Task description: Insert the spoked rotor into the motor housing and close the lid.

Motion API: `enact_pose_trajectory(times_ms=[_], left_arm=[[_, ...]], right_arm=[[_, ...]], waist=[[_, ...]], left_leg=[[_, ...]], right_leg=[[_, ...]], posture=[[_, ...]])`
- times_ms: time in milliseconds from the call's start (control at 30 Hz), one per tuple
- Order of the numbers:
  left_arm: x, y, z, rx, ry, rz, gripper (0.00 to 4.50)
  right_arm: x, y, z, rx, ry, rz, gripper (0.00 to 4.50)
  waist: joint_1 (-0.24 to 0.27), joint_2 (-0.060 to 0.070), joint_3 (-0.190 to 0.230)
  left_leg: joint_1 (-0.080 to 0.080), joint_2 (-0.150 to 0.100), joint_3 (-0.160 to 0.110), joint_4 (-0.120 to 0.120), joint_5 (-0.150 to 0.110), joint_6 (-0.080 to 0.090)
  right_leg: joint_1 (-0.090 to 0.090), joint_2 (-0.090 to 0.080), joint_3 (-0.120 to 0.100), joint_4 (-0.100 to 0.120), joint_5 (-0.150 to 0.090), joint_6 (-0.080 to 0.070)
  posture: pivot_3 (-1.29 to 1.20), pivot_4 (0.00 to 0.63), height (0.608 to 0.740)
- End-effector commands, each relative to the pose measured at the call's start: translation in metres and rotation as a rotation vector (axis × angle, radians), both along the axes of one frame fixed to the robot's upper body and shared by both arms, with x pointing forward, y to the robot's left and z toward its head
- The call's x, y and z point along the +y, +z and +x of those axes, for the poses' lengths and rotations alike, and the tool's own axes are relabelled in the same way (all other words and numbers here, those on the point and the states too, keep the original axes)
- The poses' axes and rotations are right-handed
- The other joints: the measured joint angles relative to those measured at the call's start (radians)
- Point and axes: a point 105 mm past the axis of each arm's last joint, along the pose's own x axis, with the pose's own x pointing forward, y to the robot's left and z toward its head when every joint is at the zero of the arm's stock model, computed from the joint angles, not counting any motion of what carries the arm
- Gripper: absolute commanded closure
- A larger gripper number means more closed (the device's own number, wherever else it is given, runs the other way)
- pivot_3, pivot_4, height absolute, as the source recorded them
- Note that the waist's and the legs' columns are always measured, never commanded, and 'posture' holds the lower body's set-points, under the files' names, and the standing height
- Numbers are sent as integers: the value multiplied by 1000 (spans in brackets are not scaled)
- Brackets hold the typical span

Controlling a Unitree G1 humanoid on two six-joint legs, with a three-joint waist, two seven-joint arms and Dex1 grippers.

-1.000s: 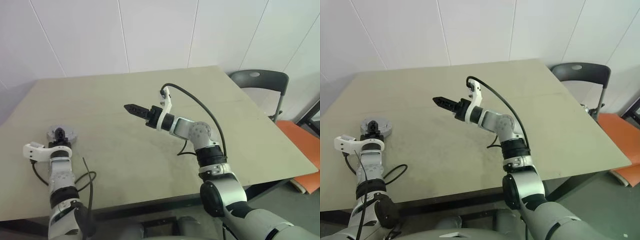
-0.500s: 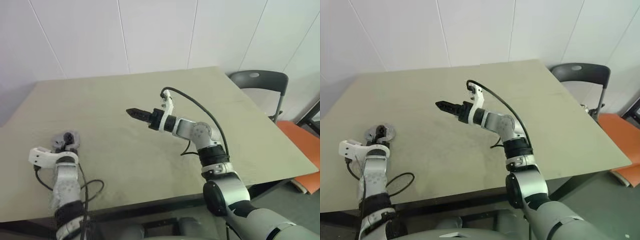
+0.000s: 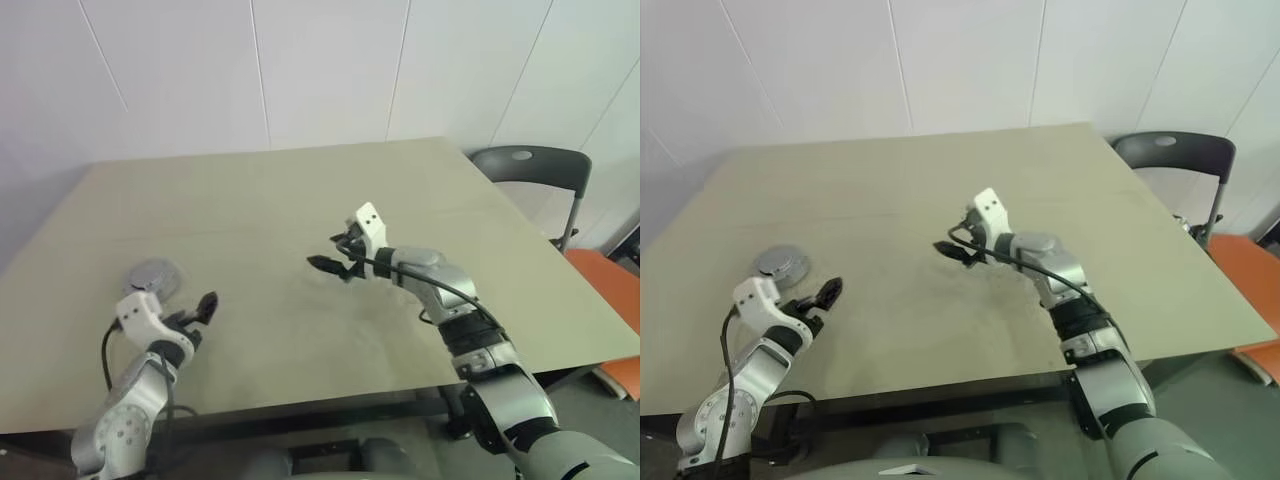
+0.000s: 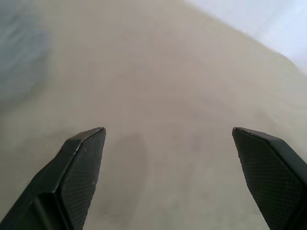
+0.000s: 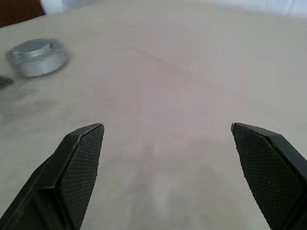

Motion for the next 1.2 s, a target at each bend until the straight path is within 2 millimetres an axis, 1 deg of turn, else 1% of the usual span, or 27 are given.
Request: enact_pose_trajectory(times_ms=[33, 100, 133, 233, 300, 333, 400, 533, 733, 833, 967, 1200], left_arm=[[-14, 34, 20, -246, -191, 173, 0], [-26, 44, 26, -330, -315, 165, 0], [-30, 46, 28, -352, -363, 171, 0], [-35, 43, 31, -378, -456, 222, 0], [-35, 43, 34, -396, -489, 245, 0], [-35, 43, 36, -401, -500, 256, 0], [-35, 42, 38, -410, -518, 282, 0], [-33, 43, 44, -430, -506, 316, 0], [-41, 41, 48, -448, -514, 333, 0], [-46, 38, 50, -451, -511, 326, 0], [-55, 30, 50, -447, -534, 326, 0], [-58, 23, 55, -433, -561, 311, 0]], right_arm=[[-4, 9, 7, -90, -22, 35, 50], [-3, 2, 8, -90, -28, 42, 50], [-1, 1, 8, -94, -30, 58, 50], [2, 3, 6, -130, -29, 86, 50], [4, 1, 5, -117, -20, 100, 50], [5, 4, 4, -123, -9, 123, 50], [4, 8, 4, -131, -6, 148, 50], [4, 10, 7, -168, -18, 128, 50], [8, 15, 6, -187, -5, 123, 50], [5, 15, 6, -196, -13, 105, 50], [-7, 18, 11, -218, -56, 91, 50], [-16, 19, 10, -225, -82, 85, 50]], waist=[[-2, 1, 0], [-2, 1, 0], [-2, 1, 0], [-4, 1, 1], [-3, 1, 1], [-1, 1, 1], [1, 1, 1], [3, 1, 1], [1, 1, 1], [2, 1, 1], [3, 1, 1], [3, 1, 1]], left_leg=[[0, 1, 0, 0, 0, 0], [1, 2, 1, 0, 0, 0], [0, 3, 1, -1, 0, 0], [-2, 4, 1, -2, 0, 0], [-2, 4, 1, -2, 0, 0], [-3, 4, 1, -2, 0, 0], [-3, 4, 1, -2, 0, 0], [-3, 4, 1, -2, 0, 0], [-3, 4, 1, -2, 0, 0], [-3, 4, 1, -2, 0, 0], [-2, 4, 1, -2, 0, 0], [-3, 4, 1, -2, 0, 0]], right_leg=[[0, 2, 0, 0, 0, 0], [0, 3, 1, -1, 2, -3], [0, 3, 2, -1, 2, -3], [-3, 4, 4, 0, 2, -3], [-5, 4, 4, 0, 3, -2], [-5, 4, 4, 0, 3, -1], [-5, 3, 4, 0, 4, -1], [-5, 3, 4, 0, 4, 0], [-5, 3, 4, 0, 4, 0], [-5, 3, 5, 0, 4, 0], [-5, 2, 4, 1, 4, 0], [-5, 3, 4, 1, 5, 0]], posture=[[0, 0, 740], [0, 0, 740], [0, 0, 740], [0, 0, 740], [0, 0, 740], [0, 0, 740], [0, 0, 740], [0, 0, 740], [0, 0, 740], [0, 0, 740], [0, 0, 740], [0, 0, 740]])
